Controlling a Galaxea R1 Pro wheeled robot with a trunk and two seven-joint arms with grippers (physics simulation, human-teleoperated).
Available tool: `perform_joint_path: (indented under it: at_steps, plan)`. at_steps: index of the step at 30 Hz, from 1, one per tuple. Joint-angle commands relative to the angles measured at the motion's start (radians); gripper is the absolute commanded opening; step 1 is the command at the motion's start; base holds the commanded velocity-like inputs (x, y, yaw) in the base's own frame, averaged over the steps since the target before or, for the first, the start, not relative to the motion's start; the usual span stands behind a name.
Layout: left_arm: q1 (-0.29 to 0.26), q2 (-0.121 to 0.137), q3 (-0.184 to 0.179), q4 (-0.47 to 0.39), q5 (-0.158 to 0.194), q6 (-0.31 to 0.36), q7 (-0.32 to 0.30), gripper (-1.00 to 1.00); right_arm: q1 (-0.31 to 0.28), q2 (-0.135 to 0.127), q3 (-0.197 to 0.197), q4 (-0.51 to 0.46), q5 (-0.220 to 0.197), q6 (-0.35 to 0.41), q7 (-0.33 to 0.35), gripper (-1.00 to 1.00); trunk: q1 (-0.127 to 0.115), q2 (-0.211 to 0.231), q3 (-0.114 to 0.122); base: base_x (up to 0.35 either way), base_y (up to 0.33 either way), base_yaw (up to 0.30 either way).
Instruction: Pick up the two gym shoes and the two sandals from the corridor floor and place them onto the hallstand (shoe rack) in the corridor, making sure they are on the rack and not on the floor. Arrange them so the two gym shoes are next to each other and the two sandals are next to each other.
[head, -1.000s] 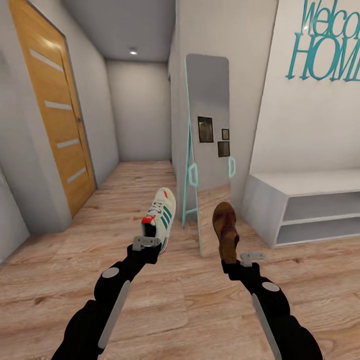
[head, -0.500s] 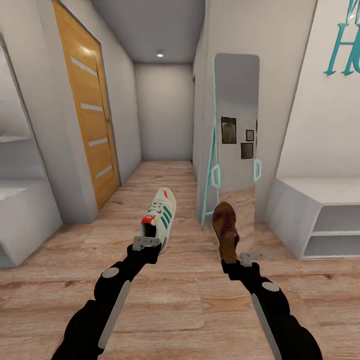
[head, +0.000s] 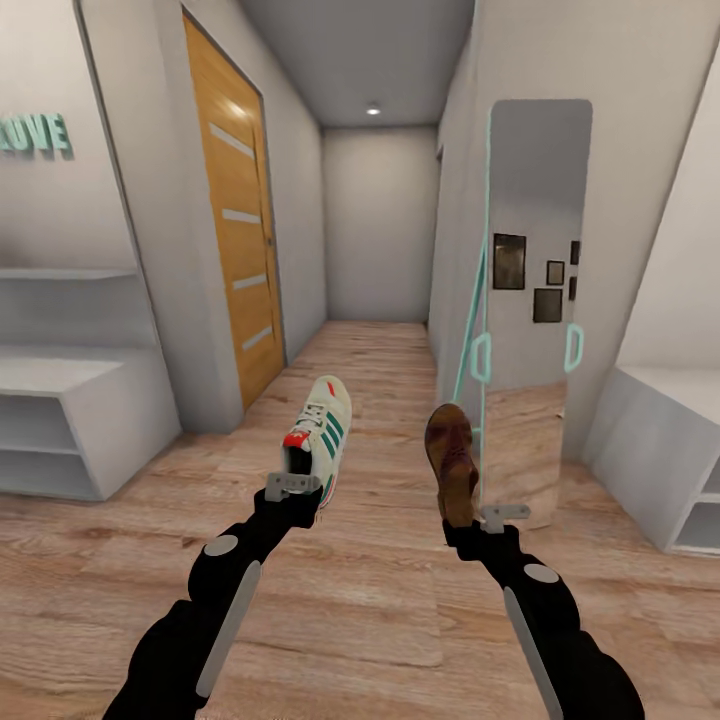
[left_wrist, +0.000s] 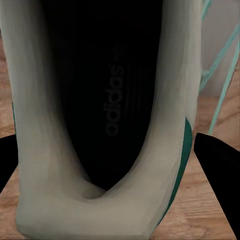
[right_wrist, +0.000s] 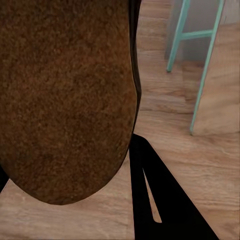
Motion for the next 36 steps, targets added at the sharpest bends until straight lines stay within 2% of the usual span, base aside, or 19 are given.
perform_joint_path:
  at_steps: [1, 36]
  plan:
    - [-0.001, 0.0, 0.001, -0.001, 0.009, 0.005, 0.0, -1.0, 0.0, 0.0, -0.001, -0.002, -0.004, 0.006, 0.001, -1.0, 0.0, -0.001, -0.001, 0.0, 0.0, 0.295]
    - [-0.001, 0.0, 0.001, -0.001, 0.011, 0.005, 0.0, -1.0, 0.0, 0.0, -0.001, -0.001, -0.004, 0.006, 0.001, -1.0, 0.0, -0.001, -0.001, 0.0, 0.0, 0.295]
